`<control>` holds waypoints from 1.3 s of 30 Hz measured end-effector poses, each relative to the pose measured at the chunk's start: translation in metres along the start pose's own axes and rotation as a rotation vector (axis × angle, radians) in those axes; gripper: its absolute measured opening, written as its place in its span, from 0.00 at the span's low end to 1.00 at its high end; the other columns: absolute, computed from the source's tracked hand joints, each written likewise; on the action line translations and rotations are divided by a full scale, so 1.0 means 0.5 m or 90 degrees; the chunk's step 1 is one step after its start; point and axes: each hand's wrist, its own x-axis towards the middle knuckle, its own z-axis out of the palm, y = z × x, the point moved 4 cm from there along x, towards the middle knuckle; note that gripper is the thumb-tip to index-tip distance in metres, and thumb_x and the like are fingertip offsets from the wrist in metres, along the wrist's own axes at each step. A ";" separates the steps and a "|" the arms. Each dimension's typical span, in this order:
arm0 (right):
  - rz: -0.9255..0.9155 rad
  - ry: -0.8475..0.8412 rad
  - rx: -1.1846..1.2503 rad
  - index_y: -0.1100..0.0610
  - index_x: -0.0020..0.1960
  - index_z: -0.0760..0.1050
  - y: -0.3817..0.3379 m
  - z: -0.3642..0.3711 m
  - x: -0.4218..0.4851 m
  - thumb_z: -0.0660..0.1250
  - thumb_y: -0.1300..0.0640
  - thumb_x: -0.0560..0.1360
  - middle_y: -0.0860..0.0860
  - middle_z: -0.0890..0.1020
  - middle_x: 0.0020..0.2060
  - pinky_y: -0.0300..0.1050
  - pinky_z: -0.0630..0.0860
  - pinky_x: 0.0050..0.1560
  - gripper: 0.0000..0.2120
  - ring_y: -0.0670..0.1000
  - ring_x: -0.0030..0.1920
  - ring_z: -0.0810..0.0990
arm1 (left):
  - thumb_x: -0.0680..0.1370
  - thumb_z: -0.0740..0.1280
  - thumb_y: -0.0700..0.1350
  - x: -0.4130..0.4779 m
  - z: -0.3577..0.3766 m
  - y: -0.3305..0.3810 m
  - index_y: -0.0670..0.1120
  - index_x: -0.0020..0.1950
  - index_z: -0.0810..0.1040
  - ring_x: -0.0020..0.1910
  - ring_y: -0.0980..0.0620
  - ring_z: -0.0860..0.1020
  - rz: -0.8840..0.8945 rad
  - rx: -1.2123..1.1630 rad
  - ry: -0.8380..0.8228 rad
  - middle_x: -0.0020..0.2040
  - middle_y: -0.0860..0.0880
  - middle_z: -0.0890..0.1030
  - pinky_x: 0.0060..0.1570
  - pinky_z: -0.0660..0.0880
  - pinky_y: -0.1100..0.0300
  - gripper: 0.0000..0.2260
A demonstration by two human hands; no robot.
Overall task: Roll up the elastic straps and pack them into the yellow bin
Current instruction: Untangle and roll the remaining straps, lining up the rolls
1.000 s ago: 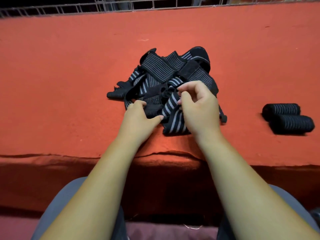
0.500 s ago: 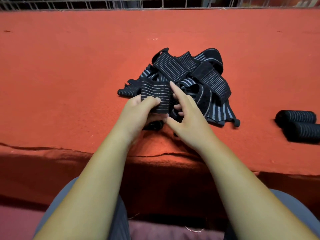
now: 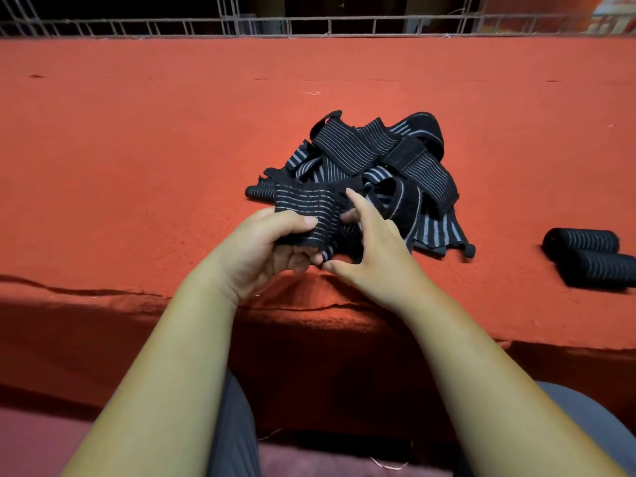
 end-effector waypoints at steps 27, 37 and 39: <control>-0.040 -0.025 -0.052 0.47 0.48 0.80 -0.035 0.022 -0.007 0.68 0.34 0.75 0.40 0.81 0.45 0.58 0.70 0.70 0.16 0.54 0.62 0.72 | 0.79 0.65 0.27 -0.040 -0.070 -0.003 0.39 0.68 0.75 0.33 0.52 0.85 -0.013 -0.079 0.313 0.43 0.47 0.86 0.28 0.82 0.57 0.19; -0.036 -0.099 0.046 0.62 0.38 0.64 -0.063 -0.019 -0.024 0.70 0.42 0.83 0.51 0.65 0.30 0.52 0.62 0.36 0.29 0.46 0.32 0.64 | 0.86 0.69 0.45 -0.022 -0.112 -0.008 0.44 0.67 0.78 0.42 0.52 0.86 0.056 -0.081 0.405 0.56 0.45 0.88 0.34 0.83 0.57 0.10; -0.004 -0.168 0.089 0.64 0.38 0.66 -0.064 -0.021 -0.030 0.71 0.40 0.82 0.51 0.66 0.31 0.51 0.62 0.37 0.30 0.49 0.33 0.65 | 0.86 0.68 0.45 -0.017 -0.115 -0.013 0.45 0.67 0.79 0.43 0.51 0.86 0.064 -0.070 0.412 0.56 0.45 0.88 0.37 0.83 0.55 0.10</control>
